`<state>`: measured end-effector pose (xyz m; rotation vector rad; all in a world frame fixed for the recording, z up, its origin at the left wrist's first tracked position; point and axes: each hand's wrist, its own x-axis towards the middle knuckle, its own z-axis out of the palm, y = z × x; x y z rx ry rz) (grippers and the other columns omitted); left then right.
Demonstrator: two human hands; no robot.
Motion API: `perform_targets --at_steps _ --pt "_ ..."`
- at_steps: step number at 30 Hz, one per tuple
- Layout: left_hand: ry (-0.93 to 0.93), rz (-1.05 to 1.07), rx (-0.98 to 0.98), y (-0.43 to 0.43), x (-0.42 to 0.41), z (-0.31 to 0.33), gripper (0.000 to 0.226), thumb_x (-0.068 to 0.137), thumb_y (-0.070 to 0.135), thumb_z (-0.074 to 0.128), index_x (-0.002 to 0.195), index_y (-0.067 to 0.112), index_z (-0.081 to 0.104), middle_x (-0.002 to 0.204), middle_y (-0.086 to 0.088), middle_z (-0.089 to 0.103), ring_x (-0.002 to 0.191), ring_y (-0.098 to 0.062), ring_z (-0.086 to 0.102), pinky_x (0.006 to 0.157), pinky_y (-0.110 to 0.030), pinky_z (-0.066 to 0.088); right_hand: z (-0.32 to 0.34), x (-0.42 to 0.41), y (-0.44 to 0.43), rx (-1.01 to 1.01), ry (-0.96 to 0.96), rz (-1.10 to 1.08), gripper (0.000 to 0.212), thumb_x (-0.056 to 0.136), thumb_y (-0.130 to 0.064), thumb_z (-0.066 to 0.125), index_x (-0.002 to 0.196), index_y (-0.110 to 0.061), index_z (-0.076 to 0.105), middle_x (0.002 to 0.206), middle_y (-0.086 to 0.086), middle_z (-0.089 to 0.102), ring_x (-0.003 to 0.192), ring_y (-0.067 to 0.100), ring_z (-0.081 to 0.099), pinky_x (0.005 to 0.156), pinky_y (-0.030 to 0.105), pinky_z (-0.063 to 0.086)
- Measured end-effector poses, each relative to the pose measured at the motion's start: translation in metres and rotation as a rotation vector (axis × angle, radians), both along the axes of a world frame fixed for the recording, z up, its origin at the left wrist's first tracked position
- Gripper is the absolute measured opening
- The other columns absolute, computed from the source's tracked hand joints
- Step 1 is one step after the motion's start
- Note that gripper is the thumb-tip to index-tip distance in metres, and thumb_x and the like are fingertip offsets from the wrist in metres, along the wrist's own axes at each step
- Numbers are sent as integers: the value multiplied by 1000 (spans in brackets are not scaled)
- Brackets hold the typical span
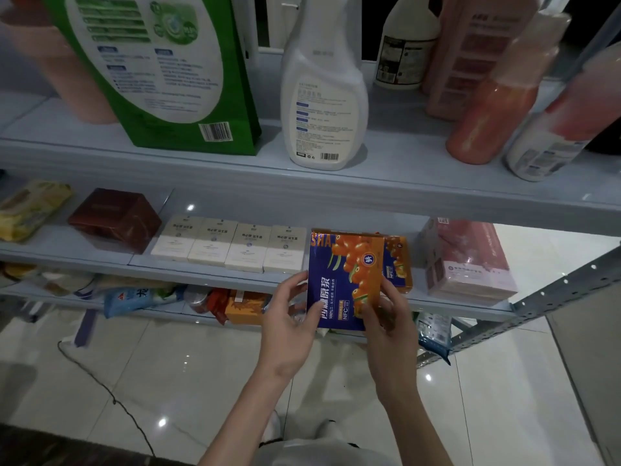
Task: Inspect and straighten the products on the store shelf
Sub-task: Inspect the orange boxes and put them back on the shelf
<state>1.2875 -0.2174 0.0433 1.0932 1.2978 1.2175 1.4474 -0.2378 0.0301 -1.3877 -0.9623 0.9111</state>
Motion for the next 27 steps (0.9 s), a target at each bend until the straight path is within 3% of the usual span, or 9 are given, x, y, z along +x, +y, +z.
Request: perform_targets --at_steps 3,6,9,12,16,19,22,27 --pt "17 43 4 -13 10 3 47 92 12 69 133 32 55 132 9 59 128 -6 54 78 -24 61 0 9 -6 -11 21 32 49 94 -28 65 140 -40 55 139 0 60 127 20 61 81 41 64" --pt "107 121 23 -24 13 2 48 92 9 72 130 33 56 129 10 62 122 -5 58 82 -13 55 -2 10 -12 -24 90 84 47 98 -17 65 137 -42 56 137 -5 60 125 15 62 79 34 64" --pt "166 196 8 -37 7 -2 48 91 8 74 132 26 57 128 10 64 119 -3 60 82 -10 52 -2 1 -14 -51 130 148 54 99 -11 64 129 -56 58 137 -4 61 123 12 64 76 25 62" --pt "194 264 -3 -47 -7 -4 49 91 10 74 132 30 57 128 12 64 119 -3 60 87 -14 53 -4 -15 -13 -59 89 261 58 100 -16 63 123 -68 54 135 -5 62 126 15 62 79 34 63" --pt "218 358 -16 -60 -34 -5 48 92 13 74 133 30 56 127 15 65 122 -4 60 92 -21 55 -4 -42 -10 -75 77 385 52 100 -17 63 129 -59 52 139 -1 58 127 14 61 77 30 64" --pt "214 436 -22 -69 -59 -5 48 91 11 74 133 28 57 126 15 65 120 -1 60 92 -18 54 0 -70 -8 -65 85 444 50 100 -12 63 130 -50 53 135 -3 59 124 7 61 75 21 61" --pt "200 530 -17 -78 -93 -7 47 91 6 74 130 28 59 123 13 67 117 -1 62 90 -17 54 -2 -107 -5 -75 92 519 47 99 -11 63 134 -41 56 134 -2 60 126 11 61 75 25 63" --pt "179 644 -33 -94 -171 -12 47 92 7 73 133 25 58 125 12 66 119 -3 61 93 -20 55 3 -196 -5 -142 157 599 47 99 -9 64 122 -50 59 133 -5 62 119 3 64 70 20 60"
